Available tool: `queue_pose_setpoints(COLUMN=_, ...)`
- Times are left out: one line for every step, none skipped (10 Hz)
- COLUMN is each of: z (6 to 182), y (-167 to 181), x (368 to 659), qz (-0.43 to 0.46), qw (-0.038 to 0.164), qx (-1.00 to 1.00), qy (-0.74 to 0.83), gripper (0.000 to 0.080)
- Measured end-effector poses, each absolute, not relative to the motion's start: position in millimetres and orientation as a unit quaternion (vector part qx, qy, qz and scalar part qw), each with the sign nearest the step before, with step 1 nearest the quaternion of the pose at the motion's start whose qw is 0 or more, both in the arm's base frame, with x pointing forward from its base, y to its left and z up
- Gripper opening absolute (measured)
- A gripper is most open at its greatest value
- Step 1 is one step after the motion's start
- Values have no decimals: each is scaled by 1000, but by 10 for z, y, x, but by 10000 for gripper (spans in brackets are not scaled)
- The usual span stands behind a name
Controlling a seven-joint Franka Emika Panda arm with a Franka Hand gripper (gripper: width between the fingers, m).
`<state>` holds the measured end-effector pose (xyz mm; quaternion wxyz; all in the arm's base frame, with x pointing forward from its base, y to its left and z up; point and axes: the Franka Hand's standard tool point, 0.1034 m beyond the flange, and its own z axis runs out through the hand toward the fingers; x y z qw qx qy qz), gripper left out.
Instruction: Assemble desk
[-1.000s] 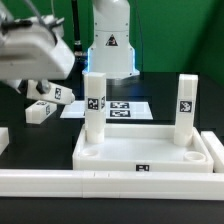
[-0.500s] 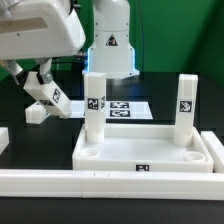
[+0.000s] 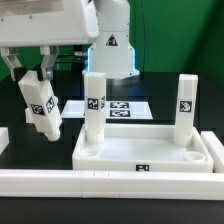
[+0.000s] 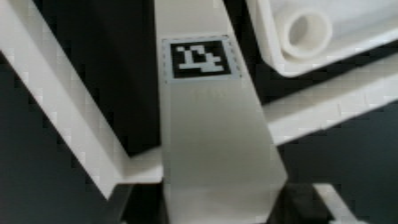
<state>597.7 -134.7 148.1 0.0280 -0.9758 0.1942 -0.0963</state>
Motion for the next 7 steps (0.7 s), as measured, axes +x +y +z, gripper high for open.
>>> queue_pose_setpoints(z=1482, y=-1384, x=6002, qz=-134, qw=13, qx=-972, qy=193, gripper=287)
queue_pose_setpoints(z=1443, y=-1384, x=5961, qz=-131, qw=12, qx=-972, qy=194, gripper=287)
queue_pose_setpoints(z=1463, y=-1345, x=5977, qz=-131, qw=12, qx=-972, qy=196, gripper=287)
queue_pose_setpoints(z=1526, y=-1211, x=6022, qz=-136, qw=15, qx=-972, qy=191, gripper=287)
queue_pose_setpoints(z=1628, y=-1062, x=6059, qz=-138, qw=24, qx=-971, qy=193, gripper=287)
queue_pose_setpoints(z=1738, y=-910, x=6091, qz=-139, qw=35, qx=-968, qy=206, gripper=287)
queue_pose_setpoints(z=1810, y=-757, x=6131, qz=-144, qw=42, qx=-965, qy=217, gripper=287)
